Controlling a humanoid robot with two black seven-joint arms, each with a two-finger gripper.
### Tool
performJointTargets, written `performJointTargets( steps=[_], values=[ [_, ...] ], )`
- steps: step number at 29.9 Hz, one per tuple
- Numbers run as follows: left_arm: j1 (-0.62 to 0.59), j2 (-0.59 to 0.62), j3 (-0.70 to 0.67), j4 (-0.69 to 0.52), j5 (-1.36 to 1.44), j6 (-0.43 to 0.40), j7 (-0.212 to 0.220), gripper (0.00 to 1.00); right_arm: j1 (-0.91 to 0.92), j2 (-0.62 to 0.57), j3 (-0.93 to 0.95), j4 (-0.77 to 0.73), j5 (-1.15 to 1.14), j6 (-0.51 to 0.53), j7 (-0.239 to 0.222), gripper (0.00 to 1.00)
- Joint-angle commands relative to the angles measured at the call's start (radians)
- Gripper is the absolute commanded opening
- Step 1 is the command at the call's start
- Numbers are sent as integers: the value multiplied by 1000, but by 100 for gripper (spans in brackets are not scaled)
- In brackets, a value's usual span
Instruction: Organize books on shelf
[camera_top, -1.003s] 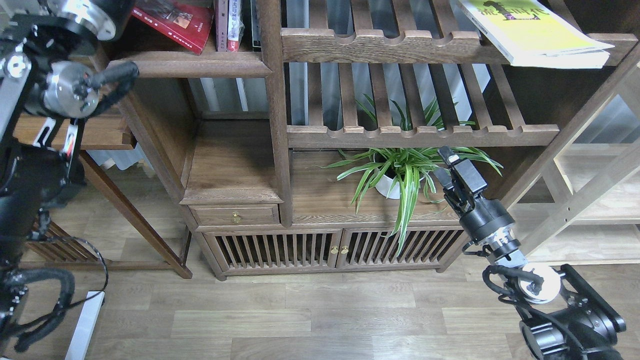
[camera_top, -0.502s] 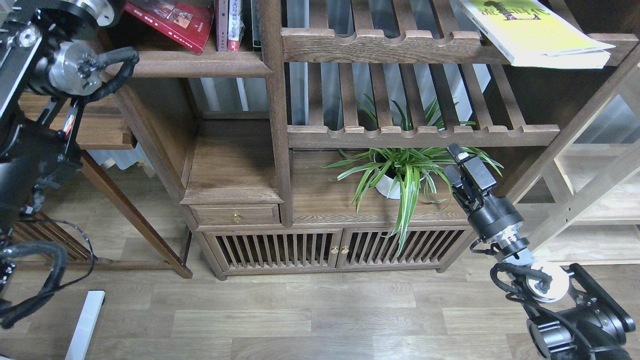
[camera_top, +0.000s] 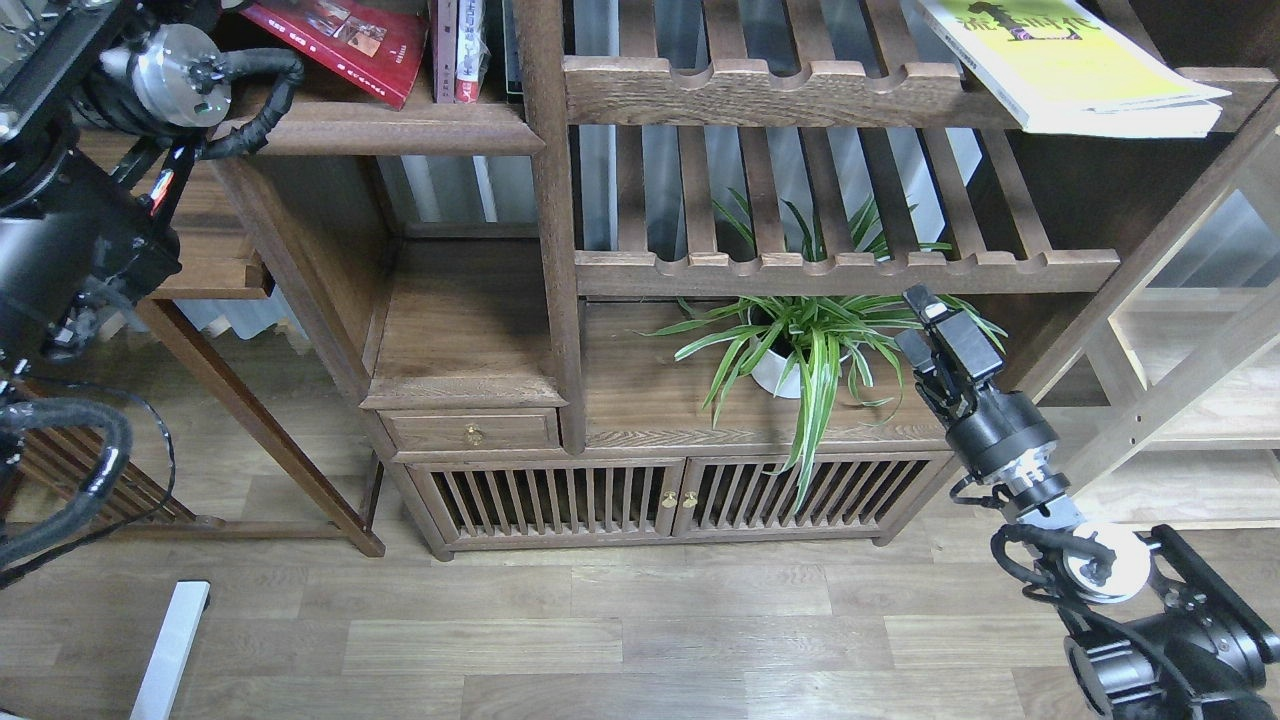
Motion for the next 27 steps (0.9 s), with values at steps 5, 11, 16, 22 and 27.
performJointTargets(
  steps=[5,11,16,22,27],
  values=[
    [-13,-11,12,41,-23,-1,-20,13,0,1,6,0,0,0,0,98],
    [-12,-28,28,39,-27,0,-20,15,0,3,1,-1,0,0,0,98],
    [-12,-52,38,45,-25,0,-20,16,0,3,1,-1,1,0,0,98],
    [-13,-52,48,50,-25,11,-15,24,2,3,4,-1,1,0,0,98],
    [-12,-49,61,50,-25,17,-17,30,3,3,4,-1,1,0,0,98]
  ],
)
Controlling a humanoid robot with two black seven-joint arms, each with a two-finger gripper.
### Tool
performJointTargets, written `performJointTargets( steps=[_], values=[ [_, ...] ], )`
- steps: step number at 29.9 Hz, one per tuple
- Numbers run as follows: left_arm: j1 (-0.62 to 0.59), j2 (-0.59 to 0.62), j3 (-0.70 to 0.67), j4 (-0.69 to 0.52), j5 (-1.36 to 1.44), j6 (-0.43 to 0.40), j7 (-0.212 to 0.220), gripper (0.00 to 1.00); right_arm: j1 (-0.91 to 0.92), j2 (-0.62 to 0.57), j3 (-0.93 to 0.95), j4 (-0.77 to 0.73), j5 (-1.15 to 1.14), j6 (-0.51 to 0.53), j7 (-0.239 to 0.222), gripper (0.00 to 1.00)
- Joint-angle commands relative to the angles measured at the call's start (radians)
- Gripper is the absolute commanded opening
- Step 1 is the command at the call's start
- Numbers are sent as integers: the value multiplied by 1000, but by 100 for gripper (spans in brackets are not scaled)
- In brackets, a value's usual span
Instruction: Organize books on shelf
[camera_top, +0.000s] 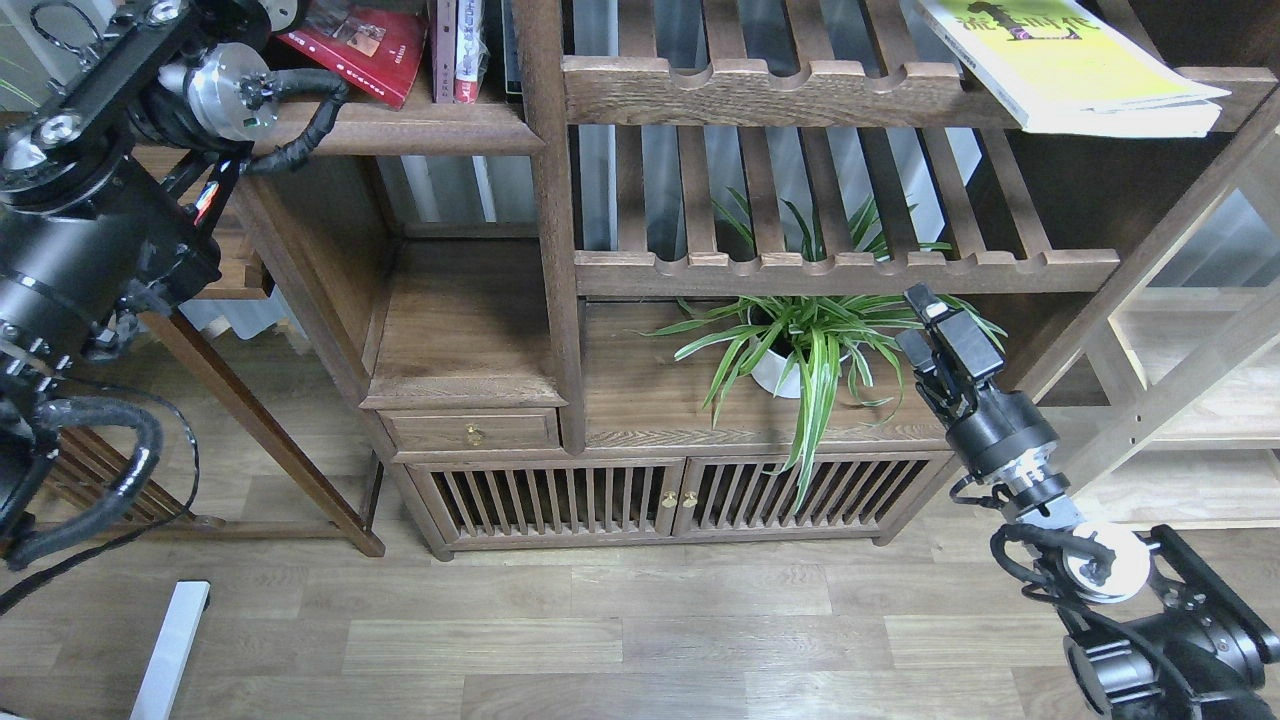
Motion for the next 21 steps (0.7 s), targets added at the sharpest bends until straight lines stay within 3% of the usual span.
performJointTargets(
  steps=[1,6,21],
  values=[
    [1,-2,13,0,0,8,-1,31,0,0,1,0,0,0,0,98],
    [-1,-2,24,-1,0,31,-4,40,0,0,1,0,0,0,0,98],
    [-35,-25,33,-12,-1,37,-13,42,0,-5,1,0,0,0,-2,98]
  ],
)
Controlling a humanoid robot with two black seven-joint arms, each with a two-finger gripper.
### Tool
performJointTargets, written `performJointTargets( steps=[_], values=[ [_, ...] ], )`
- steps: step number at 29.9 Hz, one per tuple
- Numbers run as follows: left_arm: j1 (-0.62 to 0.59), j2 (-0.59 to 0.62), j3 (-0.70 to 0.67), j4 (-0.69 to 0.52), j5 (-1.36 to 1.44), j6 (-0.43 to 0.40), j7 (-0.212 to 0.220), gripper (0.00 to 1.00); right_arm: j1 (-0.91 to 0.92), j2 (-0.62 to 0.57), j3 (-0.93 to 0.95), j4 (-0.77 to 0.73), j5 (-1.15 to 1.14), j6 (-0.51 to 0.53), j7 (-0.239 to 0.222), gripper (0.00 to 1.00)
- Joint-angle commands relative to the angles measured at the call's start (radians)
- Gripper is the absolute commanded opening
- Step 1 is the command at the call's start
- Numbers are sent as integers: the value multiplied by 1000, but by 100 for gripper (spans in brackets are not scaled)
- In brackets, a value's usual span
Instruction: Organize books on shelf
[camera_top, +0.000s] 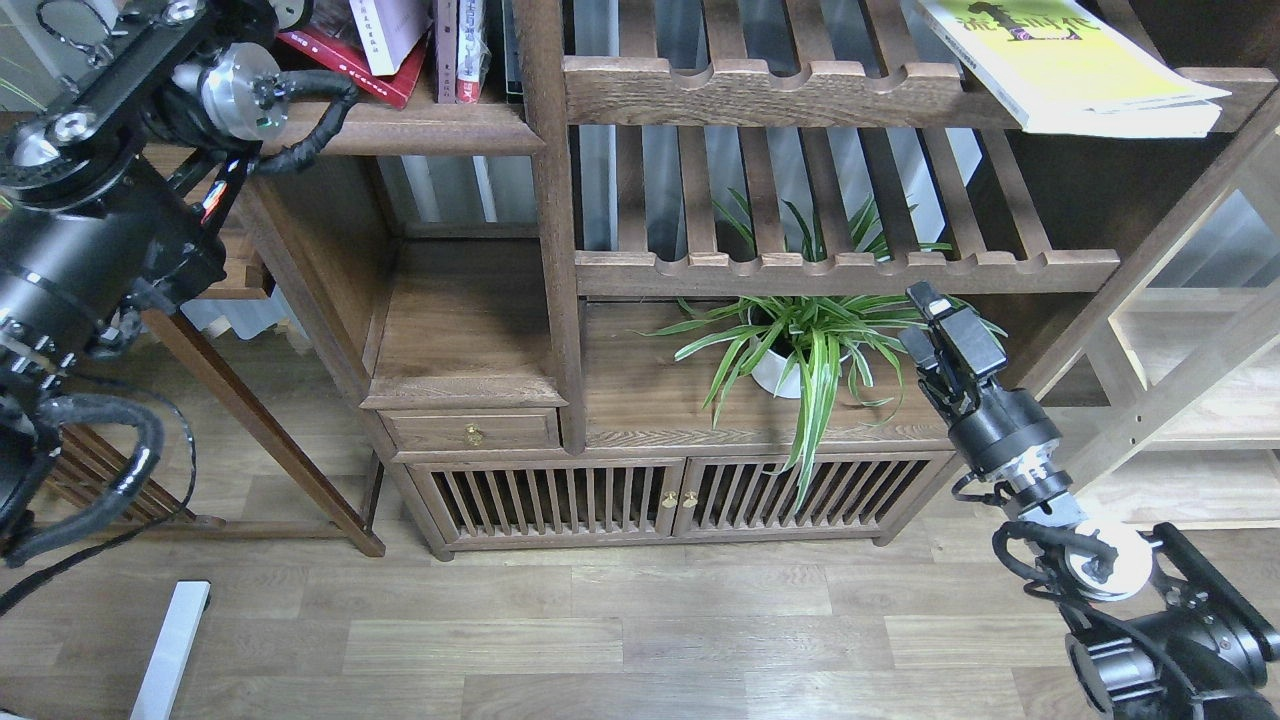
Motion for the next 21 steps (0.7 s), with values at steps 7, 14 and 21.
performJointTargets(
  steps=[7,14,21],
  values=[
    [-34,-15,2,-20,-1,36,8,45,2,-4,0,0,-2,0,-1,98],
    [-56,-21,2,-51,-1,84,9,53,0,-20,0,0,-2,0,-1,98],
    [-99,-21,-7,-73,-1,98,11,53,2,-26,3,0,-2,0,-1,98]
  ],
)
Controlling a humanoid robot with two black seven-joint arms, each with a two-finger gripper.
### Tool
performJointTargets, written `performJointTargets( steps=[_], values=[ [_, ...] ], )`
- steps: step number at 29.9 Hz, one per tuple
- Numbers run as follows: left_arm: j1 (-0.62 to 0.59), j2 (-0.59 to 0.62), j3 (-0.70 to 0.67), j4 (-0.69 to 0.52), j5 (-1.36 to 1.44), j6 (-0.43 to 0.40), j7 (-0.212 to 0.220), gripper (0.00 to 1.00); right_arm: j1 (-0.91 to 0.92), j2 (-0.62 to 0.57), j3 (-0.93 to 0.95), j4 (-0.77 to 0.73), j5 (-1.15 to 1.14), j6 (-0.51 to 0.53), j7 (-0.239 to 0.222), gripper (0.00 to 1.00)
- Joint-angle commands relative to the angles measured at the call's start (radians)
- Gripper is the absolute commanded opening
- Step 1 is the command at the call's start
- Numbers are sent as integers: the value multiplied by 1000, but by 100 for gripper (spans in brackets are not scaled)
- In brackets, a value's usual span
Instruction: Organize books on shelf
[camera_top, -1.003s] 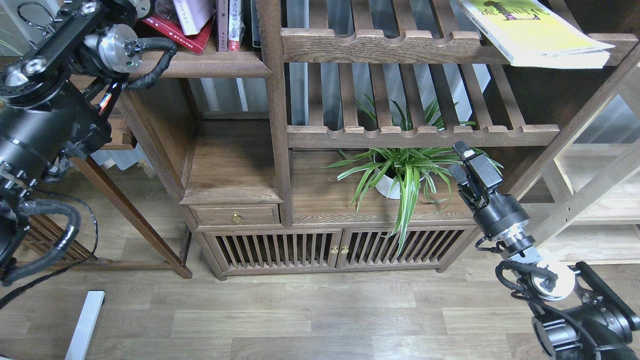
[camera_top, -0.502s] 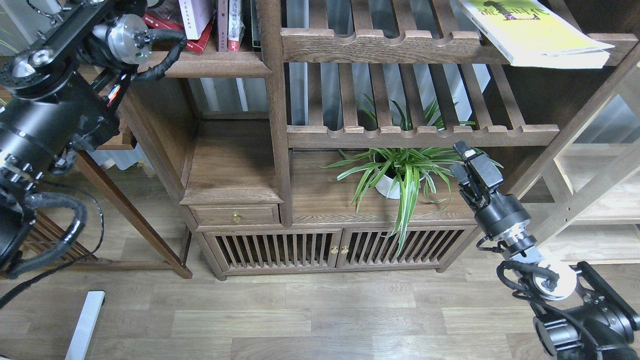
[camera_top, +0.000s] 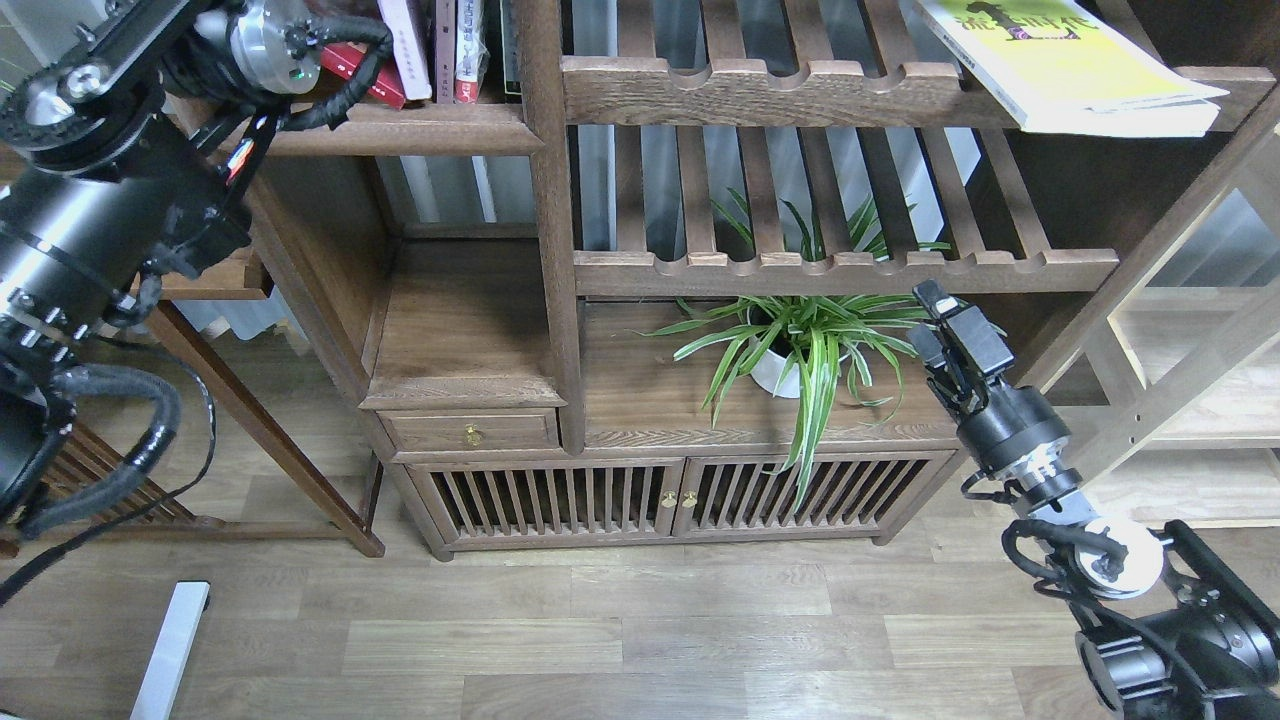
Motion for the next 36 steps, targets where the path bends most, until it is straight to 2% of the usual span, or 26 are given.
performJointTargets(
  steps=[1,6,11,17,19,23,32,36],
  values=[
    [-19,2,-6,-7,0,11,0,54,0,-3,5,0,1,0,0,97],
    [-35,12,-18,-32,0,15,0,54,0,-4,6,2,0,0,0,98],
    [-35,37,-19,-86,0,61,2,57,2,-13,6,2,1,0,0,98],
    [-10,78,-45,-130,0,72,9,75,8,-12,6,2,0,0,2,98],
    [2,92,-53,-139,-2,69,8,77,8,-10,6,2,1,0,2,98],
    [13,101,-78,-159,-14,61,-9,97,9,-7,5,2,0,0,3,98],
    [51,107,-134,-305,-239,57,-38,99,40,14,2,2,3,0,11,98],
    [106,112,-209,-411,-326,55,-43,99,55,19,5,2,8,0,11,98]
  ],
)
